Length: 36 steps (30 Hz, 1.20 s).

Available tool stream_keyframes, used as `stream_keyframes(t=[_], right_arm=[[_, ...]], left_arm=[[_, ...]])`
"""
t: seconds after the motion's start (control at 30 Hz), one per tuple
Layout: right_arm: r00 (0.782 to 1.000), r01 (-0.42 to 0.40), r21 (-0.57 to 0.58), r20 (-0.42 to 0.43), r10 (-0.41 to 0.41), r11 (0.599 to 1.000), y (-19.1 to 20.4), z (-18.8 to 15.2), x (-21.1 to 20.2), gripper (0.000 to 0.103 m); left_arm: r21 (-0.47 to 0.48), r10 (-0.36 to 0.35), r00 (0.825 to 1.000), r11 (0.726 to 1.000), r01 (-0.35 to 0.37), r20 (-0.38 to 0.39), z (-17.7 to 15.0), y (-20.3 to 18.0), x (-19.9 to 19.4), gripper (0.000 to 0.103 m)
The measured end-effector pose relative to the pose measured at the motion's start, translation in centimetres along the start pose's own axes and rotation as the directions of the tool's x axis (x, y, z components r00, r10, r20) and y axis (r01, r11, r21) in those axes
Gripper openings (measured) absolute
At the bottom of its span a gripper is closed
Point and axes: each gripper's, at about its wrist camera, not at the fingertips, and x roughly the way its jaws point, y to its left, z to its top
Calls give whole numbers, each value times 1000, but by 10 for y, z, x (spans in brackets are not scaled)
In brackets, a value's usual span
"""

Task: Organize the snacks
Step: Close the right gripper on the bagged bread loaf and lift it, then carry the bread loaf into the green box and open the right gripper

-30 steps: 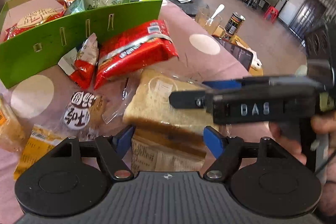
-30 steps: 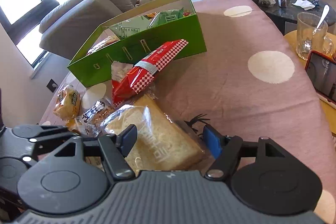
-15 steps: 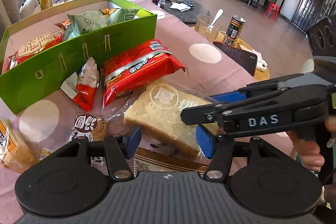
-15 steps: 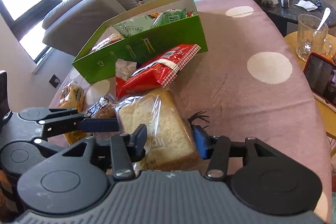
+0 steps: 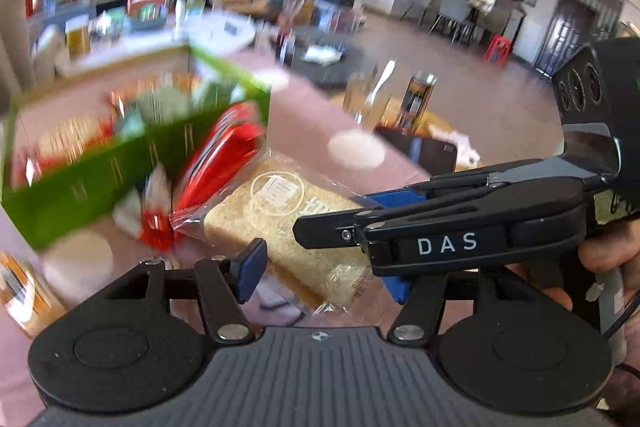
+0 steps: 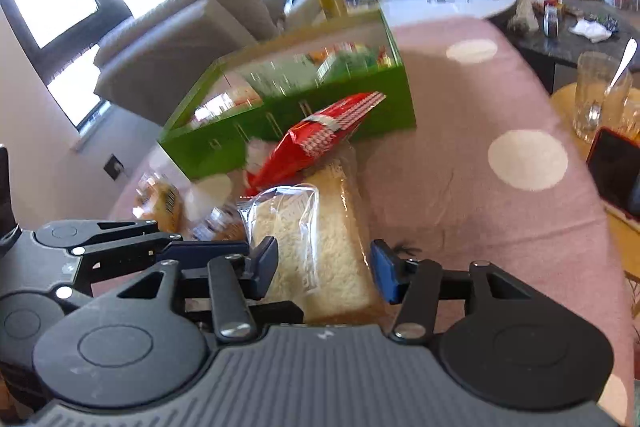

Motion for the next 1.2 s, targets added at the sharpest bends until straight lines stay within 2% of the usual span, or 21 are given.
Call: stream_keyframes(t=[0.27, 0.63, 0.93, 1.2], right_arm=[[992, -4, -34, 129, 8, 999, 24, 11, -38, 54], [971, -81, -17, 224, 83, 997, 34, 47, -29, 54], [960, -122, -15, 252, 121, 992, 47, 68, -17, 54], [956, -168, -7, 244, 164, 986, 59, 95, 10, 54]], left_arm=[[36, 17, 994, 999, -21, 104, 13, -8, -30, 60], [71, 110, 968, 989, -129, 227, 40, 8, -55, 60], [78, 172, 950, 977, -198, 261, 60, 32, -55, 61], [45, 222, 939, 969, -242, 263, 76, 69, -50, 62]])
